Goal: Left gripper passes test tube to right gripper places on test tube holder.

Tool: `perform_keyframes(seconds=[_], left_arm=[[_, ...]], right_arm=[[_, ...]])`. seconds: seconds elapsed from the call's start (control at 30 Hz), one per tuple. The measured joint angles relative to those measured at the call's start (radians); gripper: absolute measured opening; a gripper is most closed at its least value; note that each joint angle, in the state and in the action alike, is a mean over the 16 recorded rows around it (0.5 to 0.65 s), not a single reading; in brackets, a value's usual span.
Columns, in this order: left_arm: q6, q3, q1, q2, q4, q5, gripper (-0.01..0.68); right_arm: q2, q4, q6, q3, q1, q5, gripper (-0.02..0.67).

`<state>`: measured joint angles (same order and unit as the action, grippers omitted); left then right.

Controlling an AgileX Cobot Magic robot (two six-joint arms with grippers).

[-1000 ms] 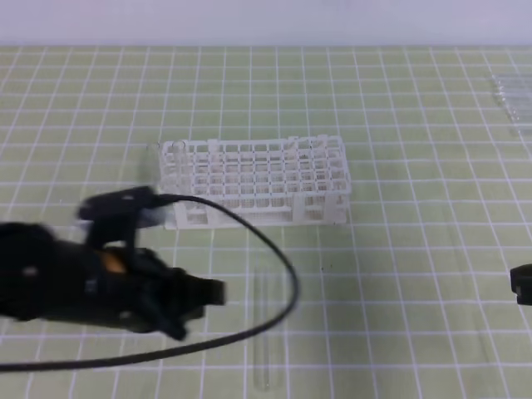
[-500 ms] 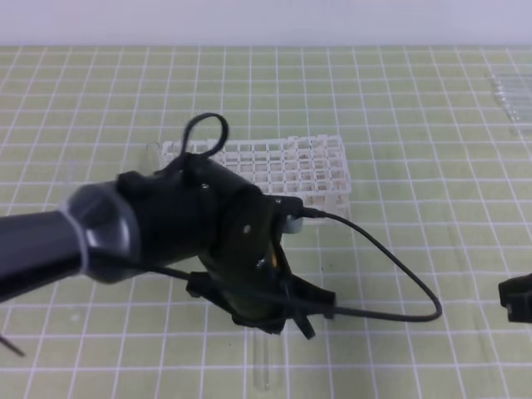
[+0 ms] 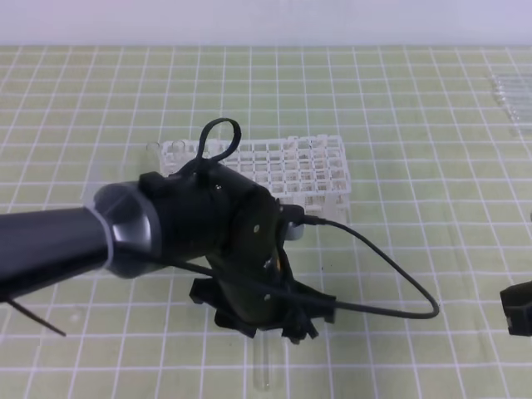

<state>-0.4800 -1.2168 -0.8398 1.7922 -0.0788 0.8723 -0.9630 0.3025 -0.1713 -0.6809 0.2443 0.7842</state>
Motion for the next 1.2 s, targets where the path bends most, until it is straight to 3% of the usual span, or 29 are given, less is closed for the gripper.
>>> perform_keyframes(seconds=[1.2], left_arm=[[0.012,-0.057,-0.001,0.150,0.044,0.101,0.021]], right_arm=[[0.000,-0.013,0.005,0.000,0.002,0.009,-0.001]])
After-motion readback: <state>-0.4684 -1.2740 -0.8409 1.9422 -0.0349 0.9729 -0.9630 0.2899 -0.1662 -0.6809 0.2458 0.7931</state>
